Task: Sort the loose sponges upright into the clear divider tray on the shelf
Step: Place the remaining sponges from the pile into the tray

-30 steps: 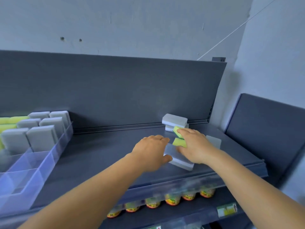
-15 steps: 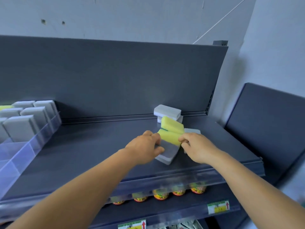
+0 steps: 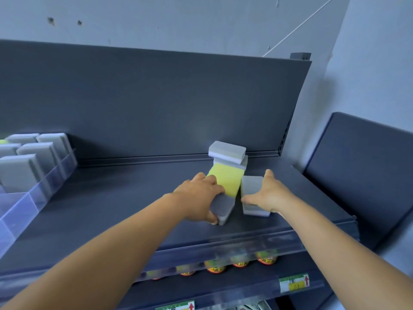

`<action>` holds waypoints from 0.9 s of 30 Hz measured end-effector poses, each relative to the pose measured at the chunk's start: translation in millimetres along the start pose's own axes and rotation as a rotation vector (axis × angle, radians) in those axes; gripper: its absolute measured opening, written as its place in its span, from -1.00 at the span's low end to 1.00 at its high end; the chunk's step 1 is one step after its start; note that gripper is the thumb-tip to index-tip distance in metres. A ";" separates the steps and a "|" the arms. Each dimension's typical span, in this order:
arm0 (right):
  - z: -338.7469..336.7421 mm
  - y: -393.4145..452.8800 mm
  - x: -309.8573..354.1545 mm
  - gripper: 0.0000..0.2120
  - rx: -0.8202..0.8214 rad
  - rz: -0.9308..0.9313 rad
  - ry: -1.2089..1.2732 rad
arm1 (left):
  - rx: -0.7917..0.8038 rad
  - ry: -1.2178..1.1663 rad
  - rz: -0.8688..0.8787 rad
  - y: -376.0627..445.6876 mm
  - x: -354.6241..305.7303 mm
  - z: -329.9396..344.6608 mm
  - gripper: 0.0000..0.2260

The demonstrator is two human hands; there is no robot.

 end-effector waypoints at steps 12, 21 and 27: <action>-12.8 -20.7 6.8 -0.48 0.048 -0.064 0.209 | -0.319 -0.546 -0.121 -36.3 22.0 -31.0 -0.36; -13.5 -62.1 74.7 -0.18 0.026 -0.421 0.325 | -0.423 -0.776 -0.200 -92.7 37.4 -42.7 -0.52; 16.6 -82.5 114.9 -0.39 -0.063 -0.461 0.184 | -0.497 -0.604 -0.396 -138.5 73.7 -46.4 -0.70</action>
Point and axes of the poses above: each hand's wrist, its own y-axis towards the middle knuckle, its own z-axis out of the palm, x = y × z, the point moved 8 cm from there along y, towards the middle knuckle, and after that the axes turned 8 degrees about z, right-handed, at the moved point
